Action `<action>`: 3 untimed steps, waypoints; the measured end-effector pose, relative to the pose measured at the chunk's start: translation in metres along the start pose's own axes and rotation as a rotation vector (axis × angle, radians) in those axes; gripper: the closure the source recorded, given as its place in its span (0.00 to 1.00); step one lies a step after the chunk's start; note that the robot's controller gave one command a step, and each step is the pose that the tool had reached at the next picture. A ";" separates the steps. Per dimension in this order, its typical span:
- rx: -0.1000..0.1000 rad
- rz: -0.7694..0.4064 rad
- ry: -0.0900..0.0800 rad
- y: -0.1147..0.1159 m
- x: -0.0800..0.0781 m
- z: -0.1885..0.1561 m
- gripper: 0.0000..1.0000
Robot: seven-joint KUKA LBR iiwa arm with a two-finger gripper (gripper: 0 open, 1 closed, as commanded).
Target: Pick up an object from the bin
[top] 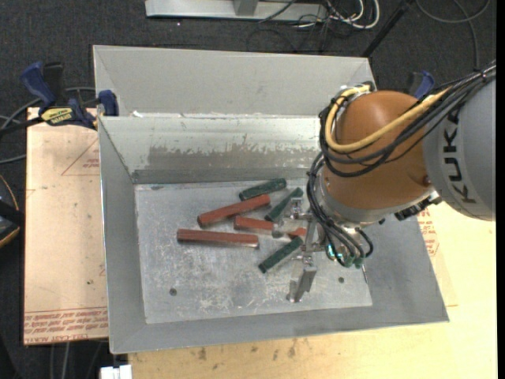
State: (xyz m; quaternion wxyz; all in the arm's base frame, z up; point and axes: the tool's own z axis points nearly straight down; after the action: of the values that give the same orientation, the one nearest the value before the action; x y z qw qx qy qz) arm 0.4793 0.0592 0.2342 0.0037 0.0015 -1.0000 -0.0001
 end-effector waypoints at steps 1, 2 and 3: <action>-0.001 0.003 -0.007 0.000 -0.001 -0.003 0.00; 0.000 -0.097 -0.013 0.007 -0.051 0.074 0.00; 0.000 -0.284 -0.015 -0.049 -0.056 0.155 0.00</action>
Offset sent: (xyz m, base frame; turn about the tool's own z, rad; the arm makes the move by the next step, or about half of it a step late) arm 0.1011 0.0139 -0.1642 -0.2078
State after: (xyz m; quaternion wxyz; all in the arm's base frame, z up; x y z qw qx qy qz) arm 0.5338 0.0107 0.0787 -0.0037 0.1427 -0.9898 -0.0007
